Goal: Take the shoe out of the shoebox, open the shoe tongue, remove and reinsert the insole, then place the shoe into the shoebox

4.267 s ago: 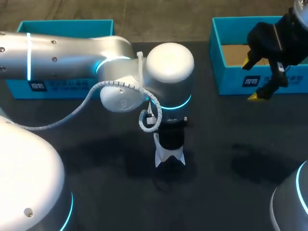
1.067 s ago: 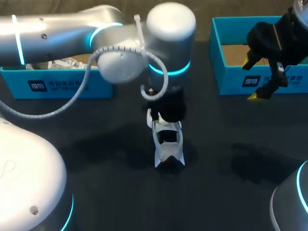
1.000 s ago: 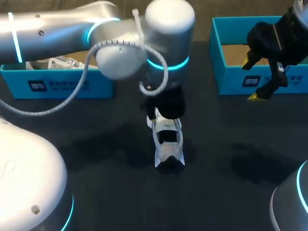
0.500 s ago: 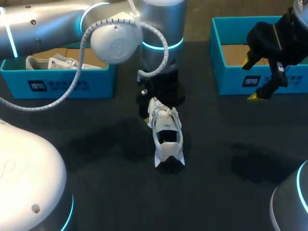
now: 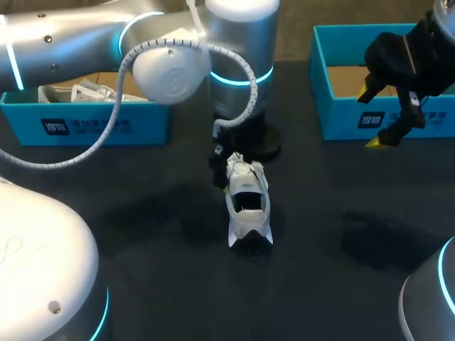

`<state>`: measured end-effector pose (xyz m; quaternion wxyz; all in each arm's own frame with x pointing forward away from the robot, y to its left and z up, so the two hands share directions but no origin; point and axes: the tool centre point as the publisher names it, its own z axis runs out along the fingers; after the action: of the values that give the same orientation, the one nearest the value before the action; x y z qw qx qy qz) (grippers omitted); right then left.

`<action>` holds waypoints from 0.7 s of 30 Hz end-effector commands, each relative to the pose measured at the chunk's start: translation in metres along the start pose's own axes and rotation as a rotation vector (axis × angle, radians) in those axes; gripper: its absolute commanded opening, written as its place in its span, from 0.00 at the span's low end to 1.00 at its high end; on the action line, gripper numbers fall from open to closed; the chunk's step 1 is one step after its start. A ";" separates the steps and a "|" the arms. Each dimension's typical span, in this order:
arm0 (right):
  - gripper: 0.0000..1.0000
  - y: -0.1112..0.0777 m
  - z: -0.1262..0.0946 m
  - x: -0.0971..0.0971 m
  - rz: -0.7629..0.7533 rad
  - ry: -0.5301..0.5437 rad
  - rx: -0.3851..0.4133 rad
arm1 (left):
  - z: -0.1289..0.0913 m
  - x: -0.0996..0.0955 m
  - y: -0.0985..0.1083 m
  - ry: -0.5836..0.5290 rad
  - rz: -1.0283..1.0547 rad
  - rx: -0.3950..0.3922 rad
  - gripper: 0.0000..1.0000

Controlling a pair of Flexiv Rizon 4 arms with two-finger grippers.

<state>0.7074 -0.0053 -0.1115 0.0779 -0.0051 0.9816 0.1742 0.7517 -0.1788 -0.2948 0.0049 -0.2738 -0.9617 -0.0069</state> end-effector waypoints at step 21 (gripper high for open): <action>1.00 0.002 0.001 -0.002 0.001 0.005 0.004 | 0.037 0.051 -0.068 -0.162 -0.531 0.040 1.00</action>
<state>0.7074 -0.0053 -0.1115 0.0778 -0.0051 0.9816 0.1741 0.6710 -0.2130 -0.3175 -0.0697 -0.0186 -0.9971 0.0238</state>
